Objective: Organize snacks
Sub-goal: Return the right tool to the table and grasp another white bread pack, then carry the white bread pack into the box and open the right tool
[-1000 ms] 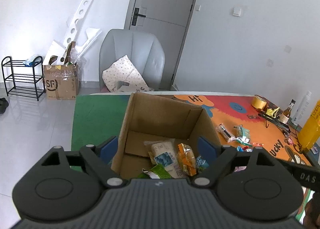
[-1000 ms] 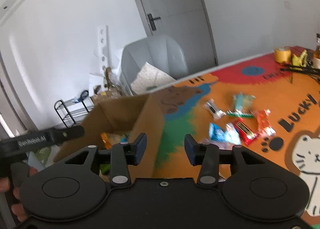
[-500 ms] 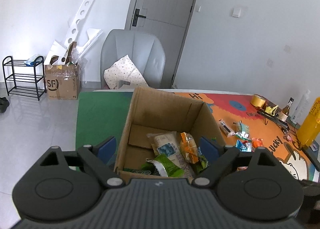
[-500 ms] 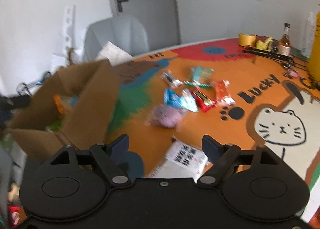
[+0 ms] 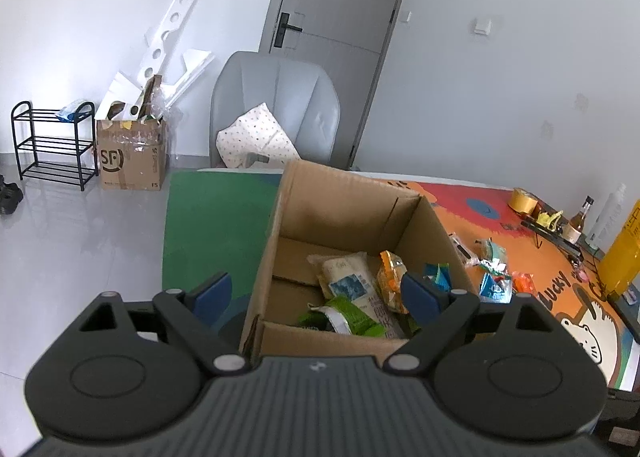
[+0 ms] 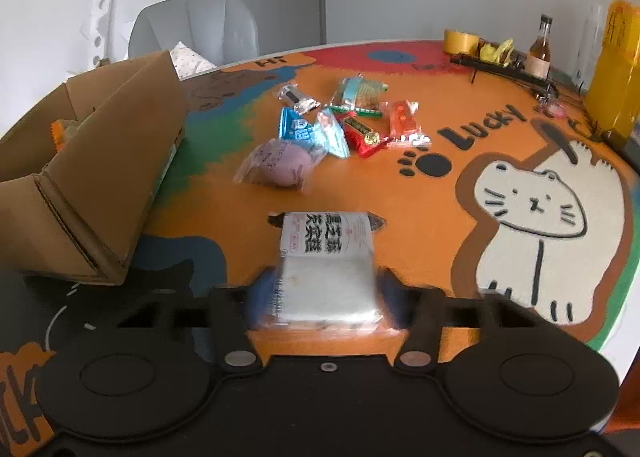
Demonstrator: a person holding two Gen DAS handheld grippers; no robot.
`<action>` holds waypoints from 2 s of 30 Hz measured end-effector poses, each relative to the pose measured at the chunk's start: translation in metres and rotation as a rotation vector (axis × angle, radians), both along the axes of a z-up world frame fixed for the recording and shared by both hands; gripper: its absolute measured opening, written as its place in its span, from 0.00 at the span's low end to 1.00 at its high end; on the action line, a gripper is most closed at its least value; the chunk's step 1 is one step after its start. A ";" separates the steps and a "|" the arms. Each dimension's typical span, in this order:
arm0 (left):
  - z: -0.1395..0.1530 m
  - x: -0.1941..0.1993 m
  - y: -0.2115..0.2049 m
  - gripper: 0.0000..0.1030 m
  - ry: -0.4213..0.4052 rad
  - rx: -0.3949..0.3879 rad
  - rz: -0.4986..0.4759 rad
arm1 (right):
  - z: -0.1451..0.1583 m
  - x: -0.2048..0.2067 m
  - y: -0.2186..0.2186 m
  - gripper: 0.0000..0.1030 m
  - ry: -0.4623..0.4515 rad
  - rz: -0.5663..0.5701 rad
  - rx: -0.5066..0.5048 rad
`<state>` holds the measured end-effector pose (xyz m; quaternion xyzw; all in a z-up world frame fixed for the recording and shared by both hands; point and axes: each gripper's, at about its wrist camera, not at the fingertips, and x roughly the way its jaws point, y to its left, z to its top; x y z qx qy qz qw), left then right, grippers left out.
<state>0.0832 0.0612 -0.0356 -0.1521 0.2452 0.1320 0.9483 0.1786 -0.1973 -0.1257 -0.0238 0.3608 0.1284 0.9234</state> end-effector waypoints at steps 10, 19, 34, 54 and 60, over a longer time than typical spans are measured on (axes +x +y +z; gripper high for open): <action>0.000 -0.001 0.006 0.88 0.000 0.007 0.020 | 0.025 0.000 0.006 0.45 -0.085 0.047 0.078; 0.004 -0.002 0.020 0.88 -0.009 0.009 0.049 | 0.054 0.005 0.024 0.45 -0.152 0.128 0.145; 0.013 -0.007 0.051 0.88 -0.037 -0.005 0.118 | 0.094 0.015 0.063 0.44 -0.245 0.228 0.180; 0.015 -0.013 0.090 0.88 -0.037 -0.021 0.182 | 0.111 0.021 0.133 0.55 -0.211 0.410 0.273; 0.011 -0.013 0.101 0.88 -0.023 -0.039 0.209 | 0.107 0.022 0.140 0.67 -0.200 0.420 0.253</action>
